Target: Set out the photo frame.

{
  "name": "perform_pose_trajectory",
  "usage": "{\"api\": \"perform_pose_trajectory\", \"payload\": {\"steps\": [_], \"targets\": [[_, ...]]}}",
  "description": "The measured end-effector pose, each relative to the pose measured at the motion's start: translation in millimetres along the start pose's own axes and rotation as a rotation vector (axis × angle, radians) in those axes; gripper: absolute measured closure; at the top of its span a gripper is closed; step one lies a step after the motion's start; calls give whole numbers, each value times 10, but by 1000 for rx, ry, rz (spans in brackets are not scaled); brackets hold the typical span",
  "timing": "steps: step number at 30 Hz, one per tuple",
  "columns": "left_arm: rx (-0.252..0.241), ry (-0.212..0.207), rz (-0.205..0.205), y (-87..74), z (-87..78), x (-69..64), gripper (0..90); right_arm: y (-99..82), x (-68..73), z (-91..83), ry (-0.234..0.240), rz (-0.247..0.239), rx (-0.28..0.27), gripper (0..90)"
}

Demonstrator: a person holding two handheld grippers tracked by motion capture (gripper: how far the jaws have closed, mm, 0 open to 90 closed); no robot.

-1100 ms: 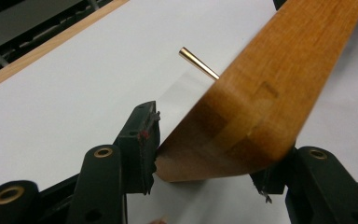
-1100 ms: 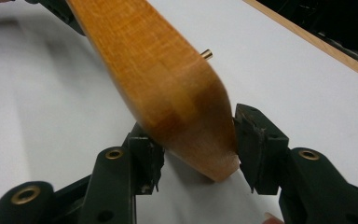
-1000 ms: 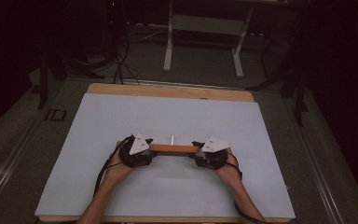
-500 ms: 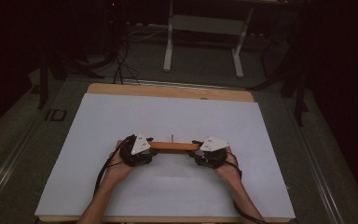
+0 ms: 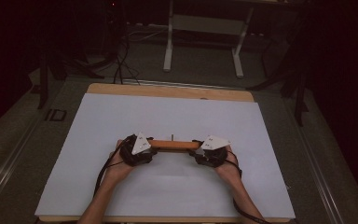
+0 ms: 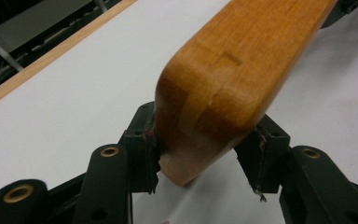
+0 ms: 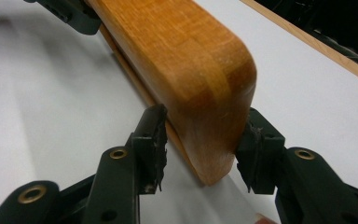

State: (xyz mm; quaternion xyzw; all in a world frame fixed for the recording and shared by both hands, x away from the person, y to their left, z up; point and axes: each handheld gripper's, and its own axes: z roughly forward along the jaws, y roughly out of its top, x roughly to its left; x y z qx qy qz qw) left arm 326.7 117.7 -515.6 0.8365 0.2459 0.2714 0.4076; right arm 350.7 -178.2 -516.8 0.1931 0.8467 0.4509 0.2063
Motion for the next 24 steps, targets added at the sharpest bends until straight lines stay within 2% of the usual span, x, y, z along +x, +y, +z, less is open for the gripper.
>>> {"api": "perform_pose_trajectory", "payload": {"steps": [13, 24], "targets": [[11, 15, 35, 23, 18, -5, 541, -2, -11, 0, -12, 4, -3, 560], [13, 3, 35, 42, 28, -1, 551, -5, -31, -11, -16, 7, 0, 559]]}}
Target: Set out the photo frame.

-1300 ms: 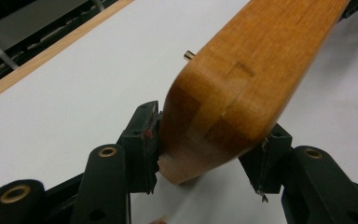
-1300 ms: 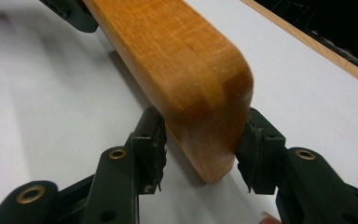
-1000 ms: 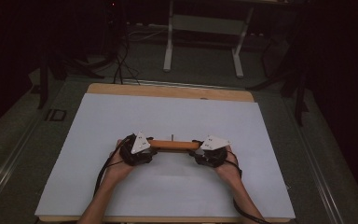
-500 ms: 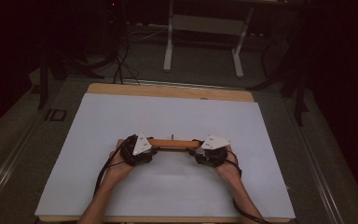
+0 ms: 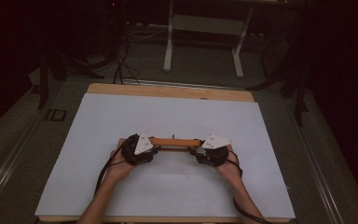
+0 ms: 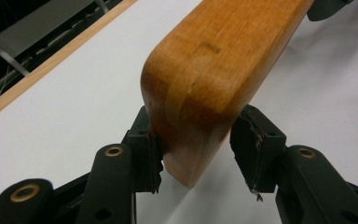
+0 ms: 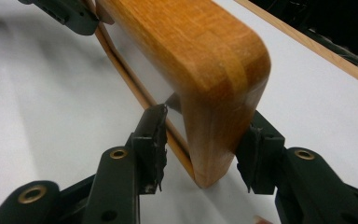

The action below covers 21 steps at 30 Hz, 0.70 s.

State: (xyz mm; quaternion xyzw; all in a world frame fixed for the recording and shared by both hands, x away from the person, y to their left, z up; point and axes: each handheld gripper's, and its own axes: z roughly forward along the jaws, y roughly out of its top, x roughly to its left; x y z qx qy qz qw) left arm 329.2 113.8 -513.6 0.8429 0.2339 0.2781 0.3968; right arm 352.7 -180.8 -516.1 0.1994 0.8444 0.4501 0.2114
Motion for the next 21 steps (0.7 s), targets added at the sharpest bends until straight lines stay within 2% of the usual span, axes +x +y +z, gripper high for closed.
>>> {"api": "perform_pose_trajectory", "payload": {"steps": [6, 21], "targets": [[-9, -21, -23, 0, -2, 10, 554, -4, -9, -9, 6, 9, -1, 559], [-45, -104, -98, -5, -39, 88, 566, -3, -56, -58, 38, 53, -18, 558]]}}
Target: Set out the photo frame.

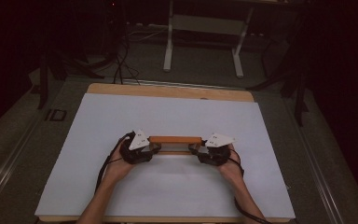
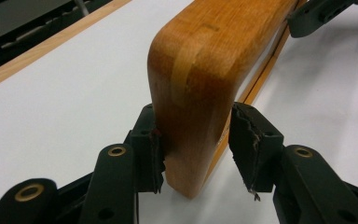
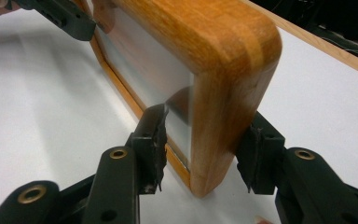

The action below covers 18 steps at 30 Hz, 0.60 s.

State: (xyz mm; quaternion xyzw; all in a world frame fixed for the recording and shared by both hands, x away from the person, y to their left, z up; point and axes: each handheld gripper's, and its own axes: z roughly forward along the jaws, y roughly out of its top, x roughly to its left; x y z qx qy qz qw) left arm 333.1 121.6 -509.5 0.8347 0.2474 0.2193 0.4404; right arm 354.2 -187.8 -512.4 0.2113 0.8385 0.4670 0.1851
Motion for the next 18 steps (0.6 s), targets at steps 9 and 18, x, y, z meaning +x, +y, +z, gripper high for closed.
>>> {"api": "perform_pose_trajectory", "payload": {"steps": [9, 18], "targets": [[-13, -24, -39, 0, -11, 34, 566, 7, -15, -9, 13, 24, -7, 559], [-8, -53, -87, -1, 13, 64, 565, 14, -30, -20, 16, 36, -7, 558]]}}
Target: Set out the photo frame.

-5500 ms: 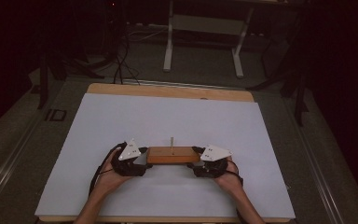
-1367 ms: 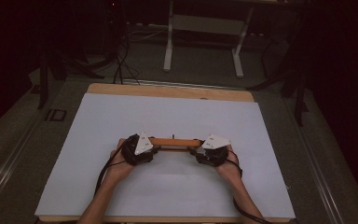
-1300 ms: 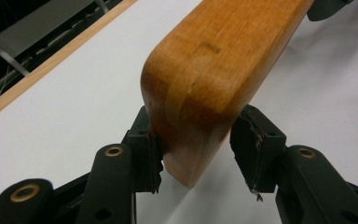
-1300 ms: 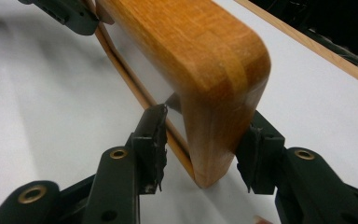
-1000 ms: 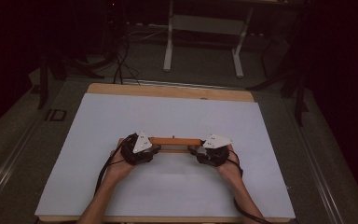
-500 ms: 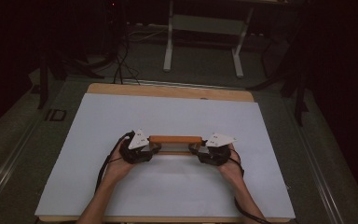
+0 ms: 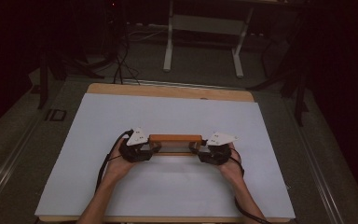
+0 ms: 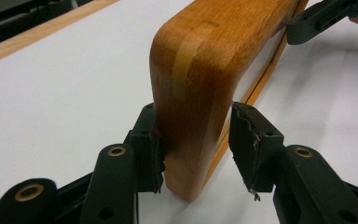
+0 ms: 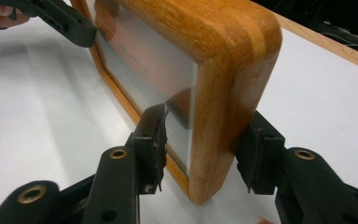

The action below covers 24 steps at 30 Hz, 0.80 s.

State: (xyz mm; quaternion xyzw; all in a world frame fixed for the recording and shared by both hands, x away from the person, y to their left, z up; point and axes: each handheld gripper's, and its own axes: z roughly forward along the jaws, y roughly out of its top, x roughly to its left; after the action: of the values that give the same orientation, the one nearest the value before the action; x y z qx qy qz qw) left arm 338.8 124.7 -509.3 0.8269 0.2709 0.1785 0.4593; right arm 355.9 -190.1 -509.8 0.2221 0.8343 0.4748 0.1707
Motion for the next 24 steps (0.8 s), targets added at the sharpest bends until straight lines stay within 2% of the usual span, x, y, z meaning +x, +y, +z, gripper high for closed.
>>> {"api": "perform_pose_trajectory", "payload": {"steps": [14, 18, 24], "targets": [[0, -28, -54, 19, -6, 30, 563, 29, -19, -28, 11, 32, -4, 556], [-12, -44, -85, 23, -8, 49, 562, 37, -29, -40, 20, 58, -3, 556], [6, -70, -134, 20, 29, 65, 562, 24, -54, -44, 31, 92, 2, 552]]}}
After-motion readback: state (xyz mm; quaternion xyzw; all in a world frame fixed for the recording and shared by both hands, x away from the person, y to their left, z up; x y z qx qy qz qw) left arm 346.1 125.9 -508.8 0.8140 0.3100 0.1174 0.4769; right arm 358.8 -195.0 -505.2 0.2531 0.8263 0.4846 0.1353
